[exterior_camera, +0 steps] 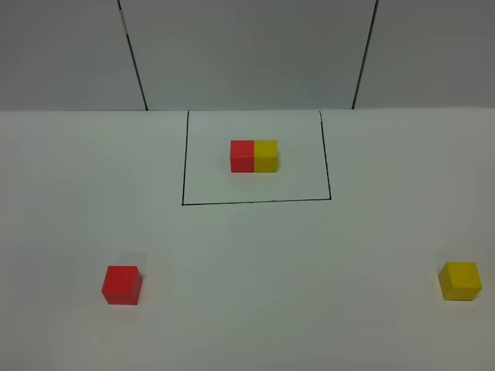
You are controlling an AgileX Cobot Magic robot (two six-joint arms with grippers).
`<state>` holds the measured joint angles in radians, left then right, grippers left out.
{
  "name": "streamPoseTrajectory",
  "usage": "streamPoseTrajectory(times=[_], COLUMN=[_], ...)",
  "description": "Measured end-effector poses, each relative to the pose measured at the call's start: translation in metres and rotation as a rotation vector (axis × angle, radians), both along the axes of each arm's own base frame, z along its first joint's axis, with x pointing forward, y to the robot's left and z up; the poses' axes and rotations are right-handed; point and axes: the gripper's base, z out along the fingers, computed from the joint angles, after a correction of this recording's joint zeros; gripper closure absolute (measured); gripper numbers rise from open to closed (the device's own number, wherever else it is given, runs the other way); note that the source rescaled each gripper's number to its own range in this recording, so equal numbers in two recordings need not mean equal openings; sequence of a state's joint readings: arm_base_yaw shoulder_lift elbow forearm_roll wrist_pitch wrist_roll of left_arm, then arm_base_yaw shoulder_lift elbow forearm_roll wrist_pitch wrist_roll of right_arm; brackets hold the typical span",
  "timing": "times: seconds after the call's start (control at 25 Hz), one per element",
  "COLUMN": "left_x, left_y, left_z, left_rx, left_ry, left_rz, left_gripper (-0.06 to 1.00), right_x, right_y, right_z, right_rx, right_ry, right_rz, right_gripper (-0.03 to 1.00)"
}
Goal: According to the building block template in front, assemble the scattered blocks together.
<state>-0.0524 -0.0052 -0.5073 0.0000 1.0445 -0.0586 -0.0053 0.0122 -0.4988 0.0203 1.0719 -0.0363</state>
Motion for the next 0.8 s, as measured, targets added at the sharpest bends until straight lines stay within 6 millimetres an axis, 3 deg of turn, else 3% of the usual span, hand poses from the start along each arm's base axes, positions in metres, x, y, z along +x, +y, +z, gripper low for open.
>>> streamPoseTrajectory(times=[0.8], left_x=[0.0], left_y=[0.0], left_z=[0.0], left_rx=[0.0], left_ry=[0.0], left_rz=[0.0], left_gripper=[0.17], right_x=[0.0], right_y=[0.0], right_z=[0.0], right_rx=[0.0], right_ry=[0.0], right_rz=[0.0], right_gripper=[0.42])
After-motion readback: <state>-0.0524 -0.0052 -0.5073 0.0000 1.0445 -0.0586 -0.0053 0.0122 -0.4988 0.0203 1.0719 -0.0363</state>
